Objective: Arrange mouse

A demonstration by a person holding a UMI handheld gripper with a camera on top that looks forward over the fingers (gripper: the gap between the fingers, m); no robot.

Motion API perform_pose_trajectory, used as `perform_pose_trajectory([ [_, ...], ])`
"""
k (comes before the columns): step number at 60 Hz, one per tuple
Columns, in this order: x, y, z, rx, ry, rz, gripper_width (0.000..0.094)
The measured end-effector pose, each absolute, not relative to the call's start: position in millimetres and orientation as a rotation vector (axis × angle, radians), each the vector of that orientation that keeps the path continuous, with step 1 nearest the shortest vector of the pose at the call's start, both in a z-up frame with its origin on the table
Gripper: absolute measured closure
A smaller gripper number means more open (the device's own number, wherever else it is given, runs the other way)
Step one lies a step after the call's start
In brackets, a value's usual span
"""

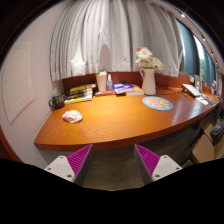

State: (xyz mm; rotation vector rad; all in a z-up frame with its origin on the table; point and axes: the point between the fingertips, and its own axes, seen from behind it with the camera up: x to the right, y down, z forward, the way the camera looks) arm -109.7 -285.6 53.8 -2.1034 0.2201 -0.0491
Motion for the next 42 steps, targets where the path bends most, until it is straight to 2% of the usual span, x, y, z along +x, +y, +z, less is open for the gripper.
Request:
perform_pose_trajectory([
  [5,-148,-266,30,-2.142,0.167,0.0,0.0105],
  [13,-198,-227,12,-2.173,0.095,0.074,0.0103],
  [27,-251,-137,-1,-2.205,-0.017,0.1,0.0101],
  [42,-274,-55,-12,-2.243,-0.071,0.071,0.0093],
])
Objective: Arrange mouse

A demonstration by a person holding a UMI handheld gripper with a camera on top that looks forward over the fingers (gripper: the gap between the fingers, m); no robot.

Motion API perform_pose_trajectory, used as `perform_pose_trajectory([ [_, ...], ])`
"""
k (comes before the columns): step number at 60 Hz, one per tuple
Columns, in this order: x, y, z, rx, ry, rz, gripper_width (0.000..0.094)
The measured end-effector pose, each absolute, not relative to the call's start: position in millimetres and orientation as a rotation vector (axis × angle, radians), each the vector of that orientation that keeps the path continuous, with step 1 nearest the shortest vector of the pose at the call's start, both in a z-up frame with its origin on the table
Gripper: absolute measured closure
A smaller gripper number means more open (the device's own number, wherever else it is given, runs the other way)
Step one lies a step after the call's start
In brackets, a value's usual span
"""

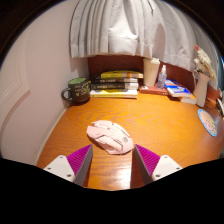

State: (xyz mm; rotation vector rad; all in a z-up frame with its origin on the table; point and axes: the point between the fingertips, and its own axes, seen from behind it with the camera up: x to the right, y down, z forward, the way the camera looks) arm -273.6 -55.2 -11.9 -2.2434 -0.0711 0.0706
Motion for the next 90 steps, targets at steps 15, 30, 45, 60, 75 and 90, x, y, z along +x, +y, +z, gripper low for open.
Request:
perform_pose_trajectory([
  [15,-269,6,-12,-2.268,-0.041,0.028,0.0085],
  [30,-257,46,-13,-2.297,0.023,0.001,0.0254],
  [45,-255,44,-16,-2.361,0.058,0.037,0.0445],
  [60,-254,49,-15,-2.431,0.055,0.134,0.0531],
  [75,-169,78,105,-2.258,-0.089,0.117,0.0524],
  [90,25,59,220,-2.08,-0.103,0.012,0.0528],
])
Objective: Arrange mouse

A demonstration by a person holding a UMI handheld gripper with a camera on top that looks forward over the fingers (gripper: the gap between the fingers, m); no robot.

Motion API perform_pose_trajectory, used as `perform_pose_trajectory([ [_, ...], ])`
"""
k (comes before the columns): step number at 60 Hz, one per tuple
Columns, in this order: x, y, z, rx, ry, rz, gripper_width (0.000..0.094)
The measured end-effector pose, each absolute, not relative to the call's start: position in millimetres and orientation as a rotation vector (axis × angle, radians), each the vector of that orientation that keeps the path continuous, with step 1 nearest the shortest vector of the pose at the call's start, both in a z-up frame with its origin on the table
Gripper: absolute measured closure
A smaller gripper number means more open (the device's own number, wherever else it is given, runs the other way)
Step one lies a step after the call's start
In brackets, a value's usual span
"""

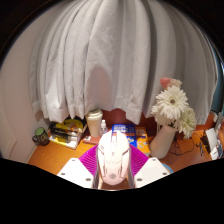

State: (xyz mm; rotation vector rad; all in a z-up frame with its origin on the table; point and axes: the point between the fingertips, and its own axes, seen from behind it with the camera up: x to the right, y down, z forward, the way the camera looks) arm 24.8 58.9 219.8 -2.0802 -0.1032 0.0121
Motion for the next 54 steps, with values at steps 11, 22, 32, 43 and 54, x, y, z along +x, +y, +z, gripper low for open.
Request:
perform_pose_trajectory([
  [11,161,46,183,-2.116,0.005,0.001,0.0531],
  [22,241,39,89,-2.252,0.104,0.006,0.0532],
  [32,252,35,16,-2.362,0.109,0.055,0.0531],
  [43,251,34,-10,-2.374,0.109,0.06,0.0482],
  [54,250,34,-13,-2.395,0.066,0.013,0.0366],
])
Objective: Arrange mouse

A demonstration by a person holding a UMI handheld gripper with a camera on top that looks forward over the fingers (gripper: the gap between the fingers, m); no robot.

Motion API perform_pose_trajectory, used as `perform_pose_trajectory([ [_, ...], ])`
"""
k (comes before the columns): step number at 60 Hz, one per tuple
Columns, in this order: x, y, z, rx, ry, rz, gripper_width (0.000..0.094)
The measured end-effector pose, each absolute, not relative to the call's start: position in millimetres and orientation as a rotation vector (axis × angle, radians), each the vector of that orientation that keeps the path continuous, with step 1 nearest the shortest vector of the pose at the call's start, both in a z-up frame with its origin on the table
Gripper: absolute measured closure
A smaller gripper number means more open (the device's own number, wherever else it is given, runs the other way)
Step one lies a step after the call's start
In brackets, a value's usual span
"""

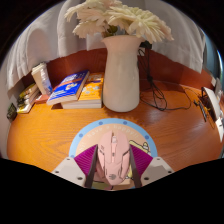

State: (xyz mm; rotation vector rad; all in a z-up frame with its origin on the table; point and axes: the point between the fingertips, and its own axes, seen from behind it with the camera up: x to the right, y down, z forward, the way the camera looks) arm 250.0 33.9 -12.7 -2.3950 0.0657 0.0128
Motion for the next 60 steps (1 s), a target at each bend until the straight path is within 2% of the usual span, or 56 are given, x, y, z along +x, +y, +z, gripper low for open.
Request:
perform_pose_trajectory([
  [3,247,33,-13,-2.412,0.08,0.019,0.0282],
  [6,250,30,-10,-2.435,0.083,-0.001,0.0095],
  [7,252,29,-8,-2.439,0.086,-0.024,0.0065],
  [22,224,-19,58,-2.366,0.123,-0.112,0.0079],
  [43,59,-137,124,-2.285,0.09,0.041,0.0074],
  [60,-47,-190,172,-2.205,-0.013,0.14,0.0068],
])
